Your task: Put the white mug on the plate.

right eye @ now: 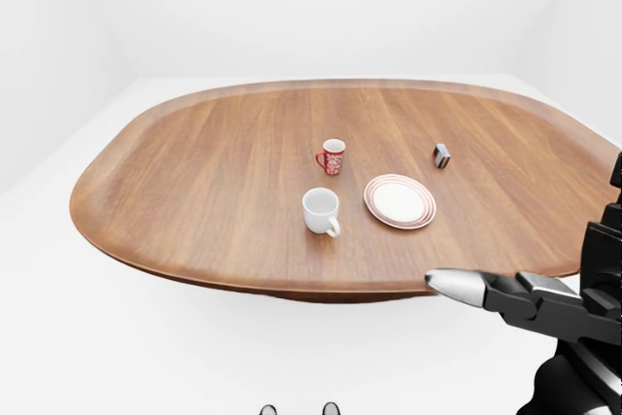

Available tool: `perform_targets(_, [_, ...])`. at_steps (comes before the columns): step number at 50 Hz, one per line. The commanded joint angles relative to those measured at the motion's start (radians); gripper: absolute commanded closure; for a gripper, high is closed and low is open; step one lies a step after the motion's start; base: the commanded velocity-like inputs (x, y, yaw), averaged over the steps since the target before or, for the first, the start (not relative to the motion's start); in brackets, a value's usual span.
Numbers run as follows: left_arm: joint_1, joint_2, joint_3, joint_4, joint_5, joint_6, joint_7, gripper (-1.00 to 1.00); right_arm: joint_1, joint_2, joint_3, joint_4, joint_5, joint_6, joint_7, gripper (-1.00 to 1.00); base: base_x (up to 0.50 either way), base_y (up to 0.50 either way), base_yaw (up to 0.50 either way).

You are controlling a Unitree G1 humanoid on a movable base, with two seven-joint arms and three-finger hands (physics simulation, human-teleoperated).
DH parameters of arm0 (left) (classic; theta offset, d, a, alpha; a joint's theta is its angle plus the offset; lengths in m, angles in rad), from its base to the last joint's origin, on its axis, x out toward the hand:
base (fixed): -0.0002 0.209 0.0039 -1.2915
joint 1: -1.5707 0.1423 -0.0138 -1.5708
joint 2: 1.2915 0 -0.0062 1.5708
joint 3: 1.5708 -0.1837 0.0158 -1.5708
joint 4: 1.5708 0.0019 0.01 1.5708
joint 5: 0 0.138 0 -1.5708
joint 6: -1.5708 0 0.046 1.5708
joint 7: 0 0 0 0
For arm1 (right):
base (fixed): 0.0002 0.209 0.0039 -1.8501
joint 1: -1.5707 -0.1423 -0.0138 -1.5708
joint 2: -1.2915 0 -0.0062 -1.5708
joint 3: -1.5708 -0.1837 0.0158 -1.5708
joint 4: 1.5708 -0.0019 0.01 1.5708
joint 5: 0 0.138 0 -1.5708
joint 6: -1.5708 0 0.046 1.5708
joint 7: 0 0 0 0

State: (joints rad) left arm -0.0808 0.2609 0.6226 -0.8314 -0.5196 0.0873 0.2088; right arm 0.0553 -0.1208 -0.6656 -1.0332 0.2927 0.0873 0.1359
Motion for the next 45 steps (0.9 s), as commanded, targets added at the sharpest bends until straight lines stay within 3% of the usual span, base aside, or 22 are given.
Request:
perform_targets(1, [0.001, -0.006, -0.007, 0.006, 0.013, 0.0, -0.005, -1.0, 0.0, 0.01, 0.005, 0.007, -0.014, 0.0, 0.011, -1.0, 0.43, 0.0, 0.0])
perform_targets(26, [-0.004, -0.005, -0.009, 0.006, 0.015, 0.0, -0.003, -1.0, -0.001, 0.012, 0.015, 0.006, -0.016, 0.0, 0.016, -1.0, 0.4, -0.11, 0.0])
perform_targets(36, [-0.004, -0.005, -0.009, 0.005, 0.015, 0.0, -0.001, -1.0, 0.001, 0.016, 0.019, 0.013, -0.017, 0.0, 0.016, -1.0, 0.09, -0.44, 0.0])
perform_targets(45, [0.001, -0.012, -0.013, 0.004, 0.021, 0.0, -0.004, -1.0, 0.01, 0.02, 0.034, 0.029, -0.042, 0.0, 0.024, -1.0, 0.0, -0.03, 0.0])
